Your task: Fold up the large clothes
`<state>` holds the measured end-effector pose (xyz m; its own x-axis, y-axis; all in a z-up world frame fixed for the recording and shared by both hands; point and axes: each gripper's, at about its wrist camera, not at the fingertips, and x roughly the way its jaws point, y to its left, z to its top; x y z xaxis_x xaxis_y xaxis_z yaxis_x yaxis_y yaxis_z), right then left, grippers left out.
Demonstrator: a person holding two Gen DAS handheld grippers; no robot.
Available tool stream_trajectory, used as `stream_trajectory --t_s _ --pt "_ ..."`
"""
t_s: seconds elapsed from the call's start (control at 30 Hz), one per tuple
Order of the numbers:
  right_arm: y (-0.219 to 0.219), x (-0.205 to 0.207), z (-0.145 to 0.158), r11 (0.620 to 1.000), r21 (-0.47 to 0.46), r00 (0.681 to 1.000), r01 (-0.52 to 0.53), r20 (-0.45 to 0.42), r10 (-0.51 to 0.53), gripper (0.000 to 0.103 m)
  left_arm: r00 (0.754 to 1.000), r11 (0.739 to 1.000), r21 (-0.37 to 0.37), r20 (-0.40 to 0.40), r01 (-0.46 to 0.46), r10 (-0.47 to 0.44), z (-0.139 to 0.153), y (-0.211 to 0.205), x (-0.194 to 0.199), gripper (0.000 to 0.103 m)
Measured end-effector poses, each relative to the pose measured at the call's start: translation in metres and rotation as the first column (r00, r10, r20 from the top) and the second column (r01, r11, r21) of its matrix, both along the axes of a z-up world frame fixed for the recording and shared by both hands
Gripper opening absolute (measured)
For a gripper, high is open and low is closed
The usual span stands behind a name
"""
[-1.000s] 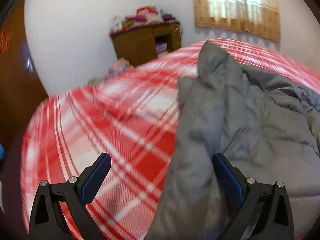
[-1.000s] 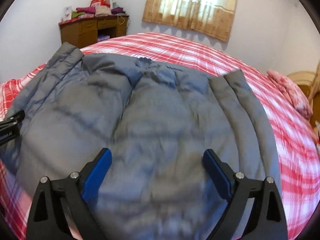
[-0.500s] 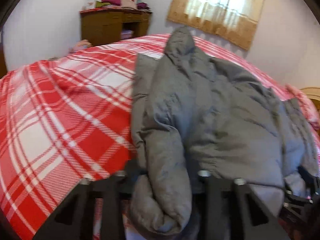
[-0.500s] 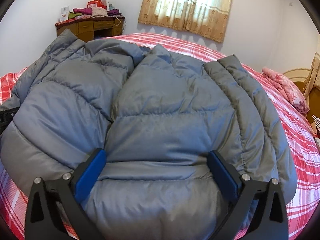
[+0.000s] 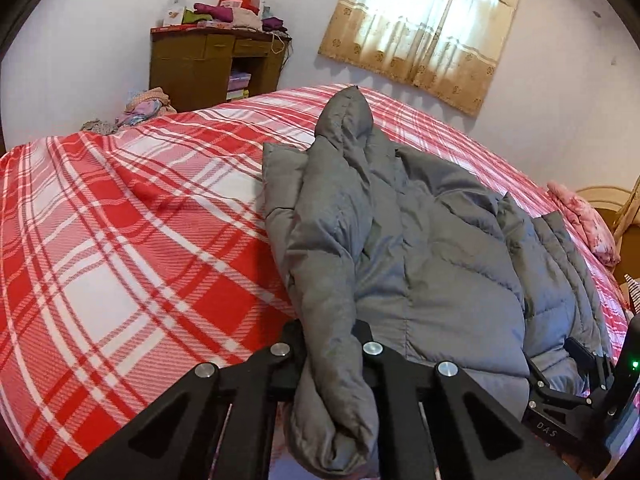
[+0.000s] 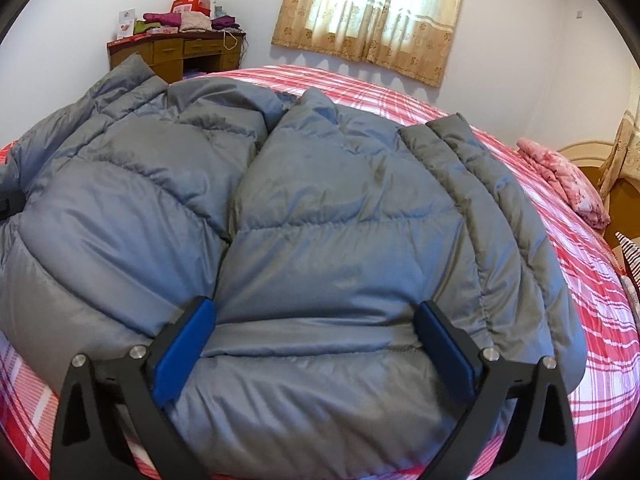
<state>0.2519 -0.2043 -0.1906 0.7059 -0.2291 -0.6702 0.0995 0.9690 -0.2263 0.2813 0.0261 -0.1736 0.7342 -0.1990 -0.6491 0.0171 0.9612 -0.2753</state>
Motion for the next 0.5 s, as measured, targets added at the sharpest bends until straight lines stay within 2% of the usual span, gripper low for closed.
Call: stream_trajectory --t_s 0.1,0.2,0.3,0.37,0.43,0.5 --pt "0.009 -0.003 0.0 1.0 0.003 1.0 -0.024 -0.003 0.024 0.102 1.0 0.999 -0.028 0.006 -0.019 0.019 0.005 0.015 -0.008 0.005" --pt "0.016 -0.004 0.004 0.994 0.042 0.995 -0.098 -0.015 0.099 0.102 0.998 0.998 -0.05 0.025 -0.049 0.05 0.017 0.03 -0.014 0.005" --pt "0.007 -0.017 0.025 0.983 0.1 0.988 -0.155 0.018 0.154 0.096 0.995 0.998 -0.005 0.08 -0.066 0.066 0.039 0.038 -0.022 0.005" --pt "-0.007 -0.031 0.044 0.981 0.119 0.985 -0.154 0.092 0.144 0.096 0.991 0.998 0.018 0.119 -0.064 0.061 0.057 0.038 -0.028 0.005" --pt "-0.037 -0.041 0.062 0.981 0.157 0.984 -0.115 0.154 0.091 0.096 0.988 0.997 0.047 0.148 -0.058 0.051 0.072 0.032 -0.032 0.005" --pt "-0.072 -0.043 0.07 0.984 0.172 0.987 -0.042 0.158 0.015 0.085 0.982 0.996 0.076 0.188 -0.039 0.024 0.09 0.018 -0.037 0.005"
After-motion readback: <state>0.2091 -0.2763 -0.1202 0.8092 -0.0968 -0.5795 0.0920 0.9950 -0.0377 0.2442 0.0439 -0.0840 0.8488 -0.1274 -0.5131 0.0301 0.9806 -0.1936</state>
